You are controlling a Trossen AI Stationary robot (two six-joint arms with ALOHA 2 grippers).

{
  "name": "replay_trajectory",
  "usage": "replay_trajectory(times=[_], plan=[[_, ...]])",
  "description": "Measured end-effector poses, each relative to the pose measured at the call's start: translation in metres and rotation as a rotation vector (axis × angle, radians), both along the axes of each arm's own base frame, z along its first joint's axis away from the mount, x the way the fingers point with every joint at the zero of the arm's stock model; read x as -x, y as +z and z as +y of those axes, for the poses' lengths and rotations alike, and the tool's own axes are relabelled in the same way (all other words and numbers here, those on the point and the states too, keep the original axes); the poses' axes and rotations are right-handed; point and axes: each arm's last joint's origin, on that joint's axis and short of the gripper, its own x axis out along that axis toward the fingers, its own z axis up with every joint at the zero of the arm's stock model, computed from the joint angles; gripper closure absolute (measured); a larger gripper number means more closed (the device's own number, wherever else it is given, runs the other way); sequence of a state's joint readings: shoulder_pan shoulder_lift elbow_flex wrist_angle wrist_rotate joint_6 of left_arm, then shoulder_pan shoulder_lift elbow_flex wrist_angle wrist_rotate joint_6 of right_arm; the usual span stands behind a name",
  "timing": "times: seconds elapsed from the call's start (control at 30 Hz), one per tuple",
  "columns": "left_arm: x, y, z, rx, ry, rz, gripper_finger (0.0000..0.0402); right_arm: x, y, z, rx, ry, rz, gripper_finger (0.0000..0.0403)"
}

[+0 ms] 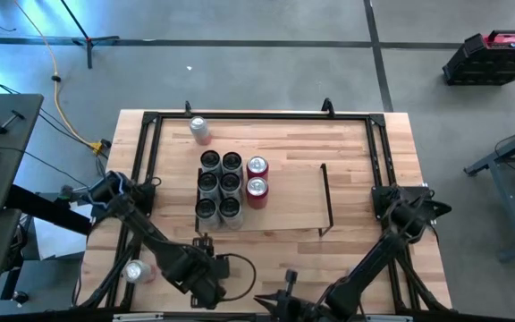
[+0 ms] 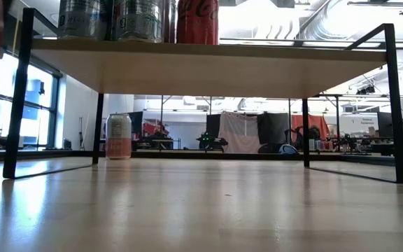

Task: Place canned beverage on shelf
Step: Put the red soda can aligned with the other red soda cans on the shelf

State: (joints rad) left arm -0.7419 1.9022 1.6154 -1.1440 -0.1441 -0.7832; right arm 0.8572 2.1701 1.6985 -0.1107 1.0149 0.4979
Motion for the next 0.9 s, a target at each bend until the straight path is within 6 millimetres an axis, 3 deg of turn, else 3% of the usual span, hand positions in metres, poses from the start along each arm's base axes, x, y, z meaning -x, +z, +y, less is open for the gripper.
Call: replay_trajectory(times=[0.17,0.47,0.67,0.9], plan=[[-0.004,0.001,0.005,-0.006,-0.006,-0.005,0.0068,-0.005,-0.006,0.003,0.021,0.034,-0.009,0.0375],[-0.005,0.007,0.002,0.016,-0.038,-0.046,0.0067,-0.016,-0.002,-0.004,0.022,0.024,-0.033,0.0296],[0.013,0.045,0.007,0.008,-0.088,-0.183,0.0067,-0.037,-0.001,-0.019,0.006,0.113,-0.014,0.0236],[0.066,0.096,0.014,-0.085,-0.168,-0.381,0.0067,-0.071,-0.013,-0.030,0.034,0.273,-0.110,0.0161]])
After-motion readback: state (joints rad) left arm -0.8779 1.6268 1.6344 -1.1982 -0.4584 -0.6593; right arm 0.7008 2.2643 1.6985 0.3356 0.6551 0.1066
